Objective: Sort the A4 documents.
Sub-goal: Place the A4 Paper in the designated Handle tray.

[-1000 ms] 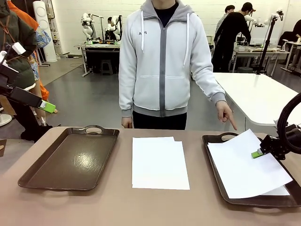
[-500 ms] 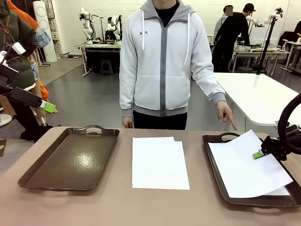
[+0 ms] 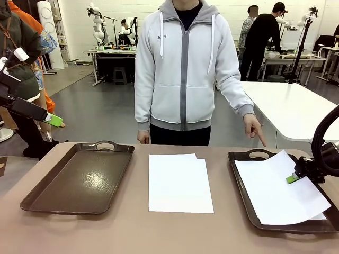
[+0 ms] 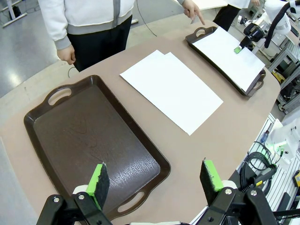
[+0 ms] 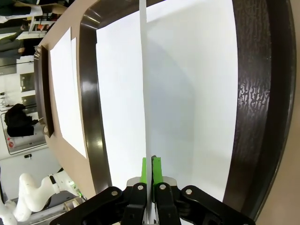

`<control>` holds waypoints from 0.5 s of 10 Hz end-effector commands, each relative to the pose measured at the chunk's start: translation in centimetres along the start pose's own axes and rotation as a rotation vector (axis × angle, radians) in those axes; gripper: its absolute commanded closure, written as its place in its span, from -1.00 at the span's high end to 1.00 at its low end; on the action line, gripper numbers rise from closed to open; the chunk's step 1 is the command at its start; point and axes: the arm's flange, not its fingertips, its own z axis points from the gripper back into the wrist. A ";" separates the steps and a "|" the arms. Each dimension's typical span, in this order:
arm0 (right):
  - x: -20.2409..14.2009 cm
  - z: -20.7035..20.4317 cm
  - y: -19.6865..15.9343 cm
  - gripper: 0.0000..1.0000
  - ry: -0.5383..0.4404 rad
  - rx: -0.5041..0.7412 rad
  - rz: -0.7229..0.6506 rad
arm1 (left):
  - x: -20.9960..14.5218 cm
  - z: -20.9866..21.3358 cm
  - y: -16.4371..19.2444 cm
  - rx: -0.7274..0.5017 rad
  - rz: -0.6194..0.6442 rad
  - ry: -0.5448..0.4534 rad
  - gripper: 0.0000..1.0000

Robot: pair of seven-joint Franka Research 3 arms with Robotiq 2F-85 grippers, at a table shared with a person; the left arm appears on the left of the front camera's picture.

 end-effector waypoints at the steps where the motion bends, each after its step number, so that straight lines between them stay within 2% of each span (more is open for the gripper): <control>1: -0.2 -0.2 0.5 -0.98 -0.001 -0.030 -0.020 | 0.0 0.0 0.1 -0.012 -0.005 -0.005 1.00; 3: -0.1 -0.3 0.5 -0.98 -0.008 -0.038 -0.025 | 0.0 0.0 0.1 -0.012 -0.005 -0.005 1.00; 4: 0.0 -0.4 0.4 -0.71 -0.012 -0.043 -0.033 | 0.0 0.0 0.1 -0.012 -0.005 -0.005 1.00; 5: 0.0 -0.4 0.4 -0.66 -0.020 -0.047 -0.028 | 0.0 0.0 0.1 -0.012 -0.005 -0.005 1.00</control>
